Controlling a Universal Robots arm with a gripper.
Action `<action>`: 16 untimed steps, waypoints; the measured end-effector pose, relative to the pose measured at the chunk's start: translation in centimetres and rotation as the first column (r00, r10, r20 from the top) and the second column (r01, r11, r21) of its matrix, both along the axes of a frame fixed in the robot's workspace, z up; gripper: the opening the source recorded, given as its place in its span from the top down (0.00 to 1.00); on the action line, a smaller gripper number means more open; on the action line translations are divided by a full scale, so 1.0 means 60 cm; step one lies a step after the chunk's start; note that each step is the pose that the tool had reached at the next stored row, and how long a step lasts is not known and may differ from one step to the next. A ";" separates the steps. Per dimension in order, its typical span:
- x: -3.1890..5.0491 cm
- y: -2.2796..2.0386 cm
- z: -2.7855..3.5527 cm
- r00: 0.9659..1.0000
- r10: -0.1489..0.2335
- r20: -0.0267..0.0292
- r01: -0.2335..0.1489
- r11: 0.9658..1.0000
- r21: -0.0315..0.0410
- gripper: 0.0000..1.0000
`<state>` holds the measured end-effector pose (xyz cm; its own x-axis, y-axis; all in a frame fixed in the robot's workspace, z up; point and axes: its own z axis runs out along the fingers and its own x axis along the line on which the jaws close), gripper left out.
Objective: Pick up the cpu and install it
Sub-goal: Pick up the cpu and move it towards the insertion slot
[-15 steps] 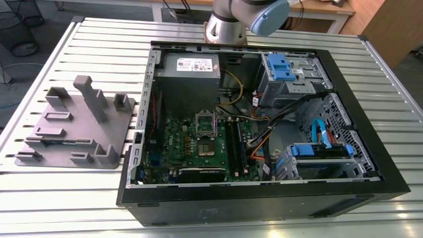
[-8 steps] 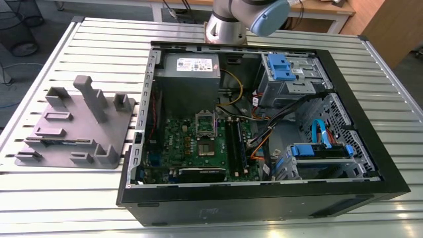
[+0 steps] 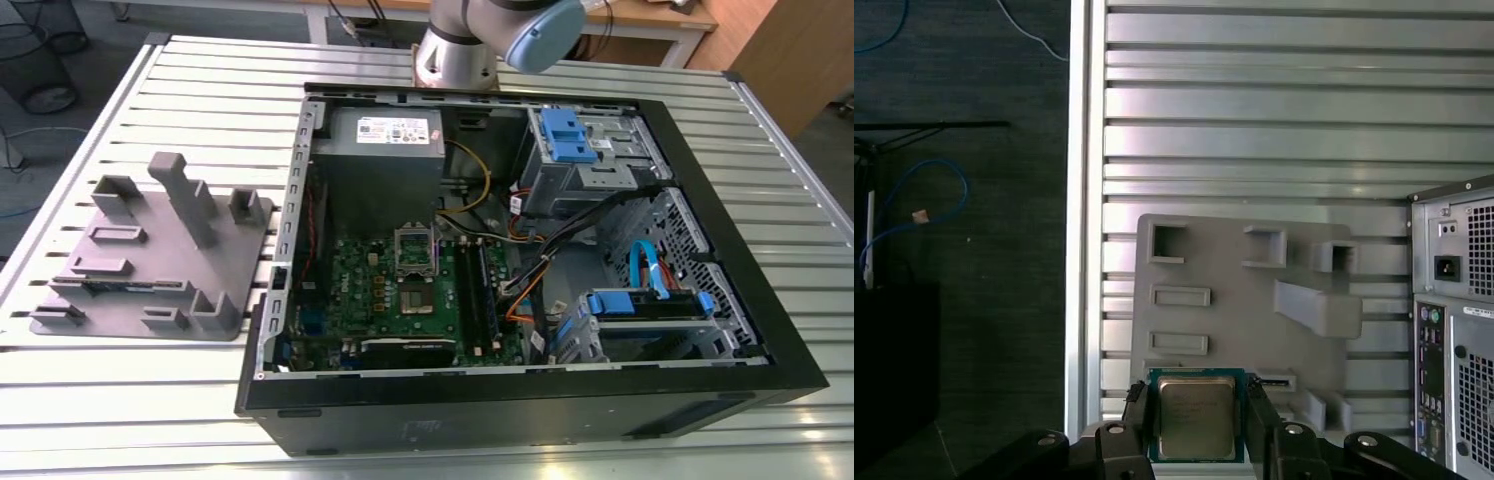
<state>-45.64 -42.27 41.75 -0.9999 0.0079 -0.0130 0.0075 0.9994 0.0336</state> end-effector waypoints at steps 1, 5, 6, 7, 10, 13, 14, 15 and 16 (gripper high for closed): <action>0.001 0.0000 0.000 1.000 0.000 0.000 0.000 1.000 0.000 0.53; 0.006 0.0000 0.000 1.000 0.000 0.000 0.000 1.000 0.000 0.53; 0.007 0.0000 0.000 1.000 0.000 0.000 0.000 1.000 0.000 0.53; 0.008 0.0000 0.000 1.000 0.000 0.000 0.000 1.000 0.000 0.53; 0.010 0.0000 0.000 1.000 0.000 0.000 0.000 1.000 0.000 0.53; 0.011 0.0000 0.000 1.000 0.000 0.000 0.000 1.000 0.000 0.53; 0.012 0.0000 0.000 1.000 0.000 0.000 0.000 1.000 0.000 0.53; 0.012 0.0000 0.000 1.000 0.000 0.000 0.000 1.000 0.000 0.53; 0.013 0.0000 0.000 1.000 0.000 0.000 0.000 1.000 0.000 0.53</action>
